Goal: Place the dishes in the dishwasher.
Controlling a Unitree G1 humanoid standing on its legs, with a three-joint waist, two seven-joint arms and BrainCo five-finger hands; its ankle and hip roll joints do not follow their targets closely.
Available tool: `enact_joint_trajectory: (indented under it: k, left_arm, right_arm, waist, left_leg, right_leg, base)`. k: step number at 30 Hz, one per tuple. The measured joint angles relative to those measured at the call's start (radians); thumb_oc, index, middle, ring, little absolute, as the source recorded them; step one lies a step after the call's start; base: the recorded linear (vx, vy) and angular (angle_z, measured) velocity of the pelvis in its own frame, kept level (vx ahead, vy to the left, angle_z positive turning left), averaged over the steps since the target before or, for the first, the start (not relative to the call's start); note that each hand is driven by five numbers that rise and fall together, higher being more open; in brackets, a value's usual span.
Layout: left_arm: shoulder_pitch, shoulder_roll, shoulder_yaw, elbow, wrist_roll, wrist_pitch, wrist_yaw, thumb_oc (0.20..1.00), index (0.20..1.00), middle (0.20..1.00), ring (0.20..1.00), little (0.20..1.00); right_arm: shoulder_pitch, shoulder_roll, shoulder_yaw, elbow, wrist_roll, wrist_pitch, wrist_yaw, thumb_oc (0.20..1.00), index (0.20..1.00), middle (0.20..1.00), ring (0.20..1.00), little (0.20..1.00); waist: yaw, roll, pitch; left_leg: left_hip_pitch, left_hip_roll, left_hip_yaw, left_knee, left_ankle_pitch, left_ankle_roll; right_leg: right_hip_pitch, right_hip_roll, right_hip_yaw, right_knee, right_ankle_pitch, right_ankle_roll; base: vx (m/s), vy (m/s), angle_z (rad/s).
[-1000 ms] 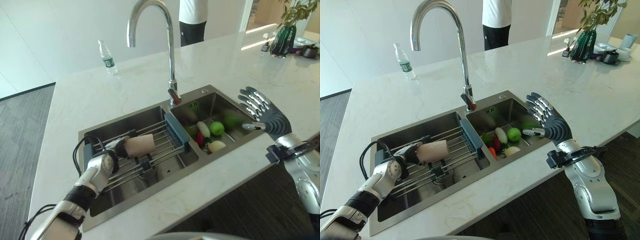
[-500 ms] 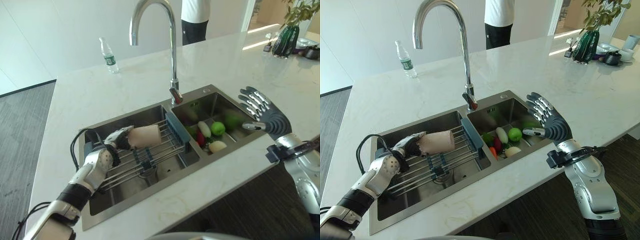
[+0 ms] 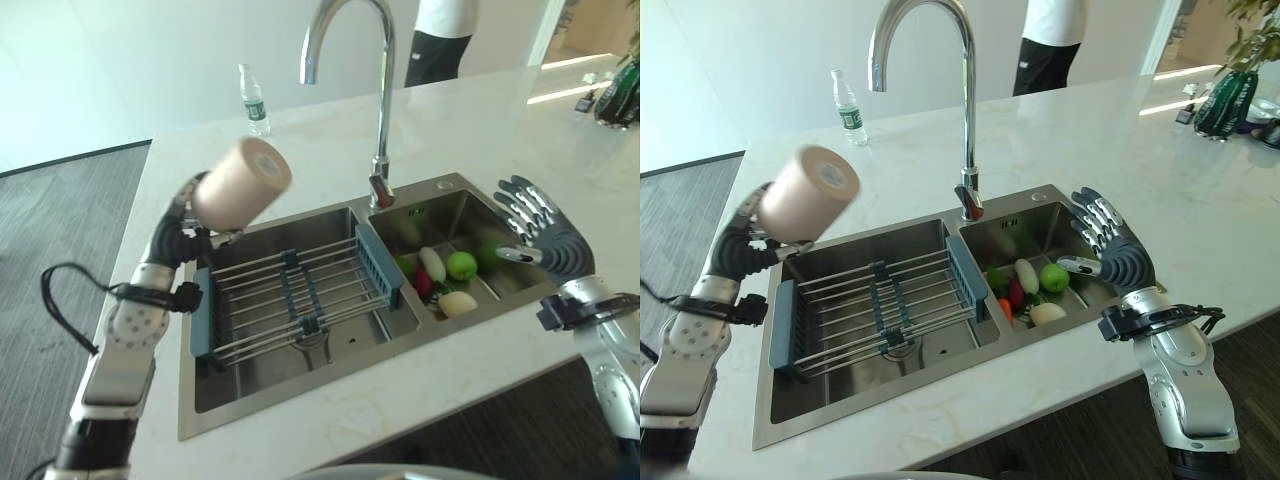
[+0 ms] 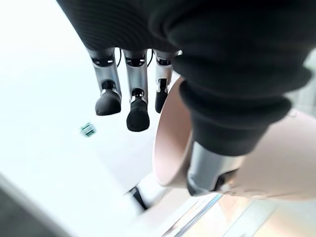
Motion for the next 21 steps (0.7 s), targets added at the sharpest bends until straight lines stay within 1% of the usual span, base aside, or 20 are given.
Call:
enact_joint_trajectory:
  k: [2, 3, 4, 5, 6, 7, 8, 9, 10, 11, 12, 13, 14, 15, 16, 17, 18, 19, 20, 21]
  left_arm:
    - [0.066, -0.102, 0.014, -0.081, -0.065, -0.03, -0.004, 0.2, 0.2, 0.2, 0.2, 0.2]
    - [0.099, -0.148, 0.01, -0.12, -0.095, -0.057, -0.006, 0.2, 0.2, 0.2, 0.2, 0.2]
    - [0.09, -0.16, -0.014, -0.099, -0.137, -0.09, -0.014, 0.2, 0.2, 0.2, 0.2, 0.2]
    - [0.075, -0.157, -0.029, -0.094, -0.149, -0.1, -0.017, 0.2, 0.2, 0.2, 0.2, 0.2]
    - [0.045, -0.14, -0.049, -0.066, -0.18, -0.124, -0.024, 0.2, 0.2, 0.2, 0.2, 0.2]
    - [0.001, -0.121, -0.059, -0.059, -0.189, -0.135, -0.025, 0.2, 0.2, 0.2, 0.2, 0.2]
    - [-0.004, -0.096, -0.06, -0.066, -0.206, -0.149, -0.025, 0.2, 0.2, 0.2, 0.2, 0.2]
    - [-0.035, -0.075, -0.062, -0.06, -0.212, -0.152, -0.036, 0.2, 0.2, 0.2, 0.2, 0.2]
    - [-0.094, -0.072, -0.075, -0.047, -0.213, -0.153, -0.041, 0.2, 0.2, 0.2, 0.2, 0.2]
    - [-0.111, -0.073, -0.081, -0.052, -0.213, -0.155, -0.042, 0.2, 0.2, 0.2, 0.2, 0.2]
    - [-0.149, -0.073, -0.087, -0.071, -0.213, -0.177, -0.047, 0.2, 0.2, 0.2, 0.2, 0.2]
    - [-0.176, -0.077, -0.094, -0.069, -0.213, -0.179, -0.045, 0.2, 0.2, 0.2, 0.2, 0.2]
    - [-0.197, -0.079, -0.12, -0.067, -0.213, -0.18, -0.047, 0.2, 0.2, 0.2, 0.2, 0.2]
    - [-0.21, -0.084, -0.137, -0.057, -0.214, -0.18, -0.057, 0.2, 0.2, 0.2, 0.2, 0.2]
    - [-0.211, -0.099, -0.151, -0.055, -0.221, -0.181, -0.064, 0.2, 0.2, 0.2, 0.2, 0.2]
    - [-0.208, -0.123, -0.175, -0.049, -0.232, -0.187, -0.076, 0.2, 0.2, 0.2, 0.2, 0.2]
    - [-0.204, -0.121, -0.197, -0.051, -0.234, -0.187, -0.083, 0.2, 0.2, 0.2, 0.2, 0.2]
    - [-0.183, -0.121, -0.186, -0.057, -0.235, -0.188, -0.101, 0.2, 0.2, 0.2, 0.2, 0.2]
    - [-0.158, -0.12, -0.174, -0.058, -0.252, -0.184, -0.106, 0.2, 0.2, 0.2, 0.2, 0.2]
    - [-0.153, -0.115, -0.176, -0.061, -0.252, -0.18, -0.112, 0.2, 0.2, 0.2, 0.2, 0.2]
  right_arm:
    - [0.038, 0.0, -0.018, -0.04, 0.001, -0.001, -0.002, 1.0, 1.0, 1.0, 1.0, 1.0]
    - [0.081, 0.001, -0.048, -0.078, 0.003, -0.012, -0.003, 1.0, 1.0, 1.0, 1.0, 1.0]
    - [0.082, -0.002, -0.063, -0.078, 0.003, -0.018, -0.011, 1.0, 1.0, 1.0, 1.0, 1.0]
    - [0.068, -0.006, -0.073, -0.077, 0.003, -0.021, -0.016, 1.0, 1.0, 1.0, 1.0, 1.0]
    - [0.035, -0.027, -0.066, -0.063, 0.004, -0.03, -0.029, 1.0, 1.0, 1.0, 1.0, 1.0]
    - [-0.01, -0.068, -0.054, -0.04, 0.005, -0.037, -0.041, 1.0, 1.0, 1.0, 1.0, 1.0]
    - [-0.042, -0.075, -0.043, -0.035, 0.005, -0.036, -0.043, 1.0, 1.0, 1.0, 1.0, 1.0]
    - [-0.049, -0.079, -0.052, -0.045, 0.006, -0.055, -0.05, 1.0, 1.0, 1.0, 1.0, 1.0]
    - [-0.027, -0.077, -0.065, -0.067, 0.006, -0.071, -0.064, 1.0, 1.0, 1.0, 1.0, 1.0]
    - [-0.016, -0.077, -0.077, -0.08, 0.006, -0.08, -0.064, 1.0, 1.0, 1.0, 1.0, 1.0]
    - [-0.014, -0.064, -0.085, -0.106, 0.003, -0.103, -0.075, 1.0, 1.0, 1.0, 1.0, 1.0]
    - [-0.004, -0.053, -0.086, -0.124, 0.003, -0.117, -0.083, 1.0, 1.0, 1.0, 1.0, 1.0]
    - [0.014, -0.053, -0.086, -0.122, 0.002, -0.121, -0.085, 1.0, 1.0, 1.0, 1.0, 1.0]
    - [0.025, -0.035, -0.085, -0.102, -0.001, -0.12, -0.088, 1.0, 1.0, 1.0, 1.0, 1.0]
    - [0.058, -0.033, -0.097, -0.107, -0.009, -0.121, -0.098, 1.0, 1.0, 1.0, 1.0, 1.0]
    - [0.081, -0.034, -0.128, -0.105, -0.01, -0.122, -0.111, 1.0, 1.0, 1.0, 1.0, 1.0]
    - [0.08, -0.034, -0.13, -0.105, -0.011, -0.122, -0.119, 1.0, 1.0, 1.0, 1.0, 1.0]
    - [0.058, 0.004, -0.11, -0.097, -0.018, -0.123, -0.12, 1.0, 1.0, 1.0, 1.0, 1.0]
    - [0.03, 0.055, -0.086, -0.092, -0.019, -0.13, -0.12, 1.0, 1.0, 1.0, 1.0, 1.0]
    - [0.015, 0.045, -0.074, -0.08, -0.021, -0.144, -0.119, 1.0, 1.0, 1.0, 1.0, 1.0]
  waist:
    - [0.021, 0.005, 0.004]
    - [0.042, 0.005, 0.01]
    - [0.061, 0.002, 0.031]
    - [0.066, -0.004, 0.052]
    - [0.067, -0.018, 0.076]
    - [0.071, -0.07, 0.108]
    - [0.084, -0.11, 0.12]
    - [0.048, -0.113, 0.127]
    - [-0.006, -0.122, 0.129]
    - [-0.02, -0.116, 0.128]
    - [-0.043, -0.088, 0.12]
    - [-0.068, -0.064, 0.119]
    - [-0.084, -0.04, 0.121]
    - [-0.079, -0.029, 0.115]
    - [-0.081, -0.023, 0.109]
    - [-0.099, -0.017, 0.102]
    - [-0.098, -0.02, 0.089]
    - [-0.043, -0.055, 0.068]
    - [-0.024, -0.103, 0.069]
    - [-0.023, -0.103, 0.069]
  left_leg:
    - [-0.034, 0.024, -0.036, 0.023, 0.006, -0.008]
    - [-0.057, 0.039, -0.061, 0.043, 0.013, -0.015]
    - [-0.124, 0.061, -0.095, 0.091, 0.043, -0.01]
    - [-0.143, 0.066, -0.1, 0.077, 0.09, 0.012]
    - [-0.15, 0.04, -0.069, -0.017, 0.213, 0.078]
    - [-0.177, -0.012, 0.007, 0.091, 0.126, 0.082]
    - [-0.174, -0.053, 0.08, 0.269, 0.02, 0.052]
    - [-0.154, -0.047, 0.111, 0.434, -0.064, 0.027]
    - [-0.138, -0.024, 0.124, 0.62, -0.098, -0.023]
    - [-0.133, -0.012, 0.121, 0.675, -0.104, -0.031]
    - [-0.074, -0.019, 0.104, 0.72, -0.145, -0.057]
    - [-0.044, -0.041, 0.077, 0.65, -0.158, -0.063]
    - [0.013, -0.075, 0.065, 0.513, -0.195, -0.047]
    - [0.041, -0.093, 0.071, 0.434, -0.227, -0.034]
    - [0.042, -0.111, 0.063, 0.384, -0.248, -0.013]
    - [0.036, -0.14, 0.071, 0.304, -0.257, -0.003]
    - [0.04, -0.175, 0.072, 0.222, -0.256, 0.023]
    - [0.029, -0.213, 0.059, 0.181, -0.238, 0.065]
    - [-0.051, -0.218, 0.014, 0.282, -0.259, 0.088]
    - [-0.099, -0.231, -0.035, 0.291, -0.269, 0.15]
  right_leg:
    - [0.001, 0.022, -0.028, 0.005, -0.009, -0.014]
    - [-0.004, 0.035, -0.048, 0.006, -0.011, -0.019]
    - [-0.014, 0.055, -0.088, 0.015, -0.019, -0.042]
    - [-0.029, 0.062, -0.108, 0.036, -0.029, -0.058]
    - [-0.04, 0.058, -0.152, 0.03, -0.034, -0.109]
    - [-0.06, 0.01, -0.163, -0.003, -0.007, -0.142]
    - [-0.071, -0.029, -0.155, 0.001, 0.017, -0.163]
    - [-0.053, -0.04, -0.208, 0.005, 0.02, -0.178]
    - [-0.031, -0.053, -0.251, -0.001, 0.01, -0.173]
    - [-0.029, -0.05, -0.264, -0.001, 0.01, -0.172]
    - [-0.045, -0.04, -0.292, 0.008, 0.035, -0.177]
    - [-0.052, -0.042, -0.303, 0.01, 0.042, -0.165]
    - [-0.061, -0.042, -0.303, 0.023, 0.04, -0.163]
    - [-0.079, -0.056, -0.31, 0.051, 0.049, -0.17]
    - [-0.091, -0.084, -0.335, 0.076, 0.075, -0.136]
    - [-0.097, -0.121, -0.324, 0.09, 0.095, -0.101]
    - [-0.114, -0.143, -0.304, 0.094, 0.11, -0.079]
    - [-0.158, -0.162, -0.266, 0.097, 0.13, -0.076]
    - [-0.165, -0.206, -0.254, 0.076, 0.172, -0.079]
    - [-0.182, -0.212, -0.247, 0.074, 0.207, -0.041]
  base:
    - [-0.19, -0.331, 0.38]
    - [-0.33, -0.258, 0.76]
    - [-0.45, -0.245, 0.86]
    - [-0.45, -0.199, 1.19]
    - [-0.4, -0.166, 1.07]
    - [-0.42, -0.141, 0.65]
    - [-0.34, -0.08, 0.57]
    - [-0.41, -0.023, 0.88]
    - [-0.34, 0.119, 1.23]
    - [-0.31, 0.123, 0.91]
    - [-0.36, 0.202, 0.53]
    - [-0.34, 0.206, 0.66]
    - [-0.55, 0.389, 0.69]
    - [-0.45, 0.368, 0.82]
    - [-0.48, 0.399, 1.4]
    - [-0.47, 0.384, 1.85]
    - [-0.51, 0.403, 1.4]
    - [-0.45, 0.345, 0.63]
    - [-0.36, 0.267, 0.38]
    - [-0.28, 0.206, 0.37]
